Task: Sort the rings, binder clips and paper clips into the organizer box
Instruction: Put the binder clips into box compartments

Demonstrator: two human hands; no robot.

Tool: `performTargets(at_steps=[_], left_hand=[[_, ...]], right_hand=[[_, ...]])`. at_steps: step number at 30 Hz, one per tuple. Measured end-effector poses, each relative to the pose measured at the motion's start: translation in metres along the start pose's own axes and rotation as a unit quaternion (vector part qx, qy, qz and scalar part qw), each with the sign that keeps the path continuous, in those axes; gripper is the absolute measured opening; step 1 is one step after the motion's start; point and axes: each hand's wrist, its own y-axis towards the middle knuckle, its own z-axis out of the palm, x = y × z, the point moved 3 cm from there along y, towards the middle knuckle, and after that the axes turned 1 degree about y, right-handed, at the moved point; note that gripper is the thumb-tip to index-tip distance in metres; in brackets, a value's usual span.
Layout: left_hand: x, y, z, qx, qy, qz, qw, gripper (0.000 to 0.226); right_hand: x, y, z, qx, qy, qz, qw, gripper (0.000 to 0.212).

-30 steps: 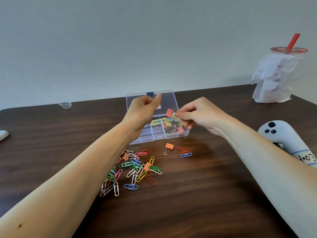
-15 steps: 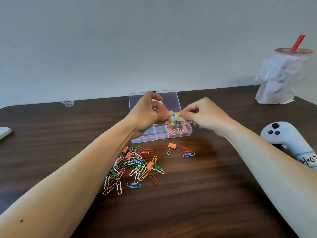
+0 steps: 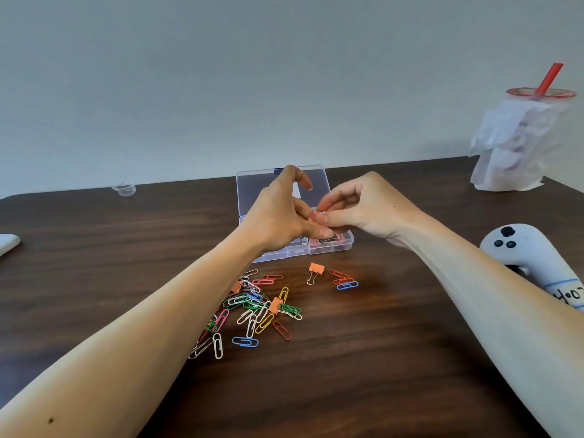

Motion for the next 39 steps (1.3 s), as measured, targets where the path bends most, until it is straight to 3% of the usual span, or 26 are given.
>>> performTargets(at_steps=[3, 10, 17, 26, 28, 31, 35, 39], left_hand=[[0.002, 0.002, -0.001, -0.001, -0.031, -0.016, 0.999, 0.059], [0.01, 0.007, 0.003, -0.018, 0.06, -0.001, 0.998, 0.015], [0.016, 0.009, 0.014, -0.033, 0.144, 0.044, 0.988, 0.017], [0.016, 0.009, -0.002, -0.041, 0.135, 0.038, 0.989, 0.013], [0.015, 0.006, -0.015, -0.039, 0.136, 0.029, 0.99, 0.012], [0.016, -0.007, -0.042, -0.023, 0.139, 0.011, 0.99, 0.012], [0.027, -0.034, -0.074, 0.001, 0.153, -0.021, 0.988, 0.01], [0.047, -0.06, -0.086, 0.078, 0.209, -0.058, 0.973, 0.015]], right_hand=[[-0.003, 0.001, -0.004, -0.018, 0.006, 0.01, 1.0, 0.021], [-0.013, 0.003, -0.005, -0.028, -0.033, 0.073, 0.996, 0.007], [-0.021, 0.001, -0.007, -0.031, -0.119, 0.101, 0.987, 0.008], [-0.015, 0.001, -0.006, -0.059, -0.191, 0.038, 0.979, 0.005], [-0.005, -0.002, -0.002, -0.032, -0.17, 0.005, 0.985, 0.004], [0.009, -0.012, 0.012, 0.07, -0.173, -0.023, 0.982, 0.008], [0.01, -0.027, 0.03, 0.191, -0.24, -0.015, 0.952, 0.018], [0.01, -0.032, 0.038, 0.194, -0.297, -0.02, 0.935, 0.014]])
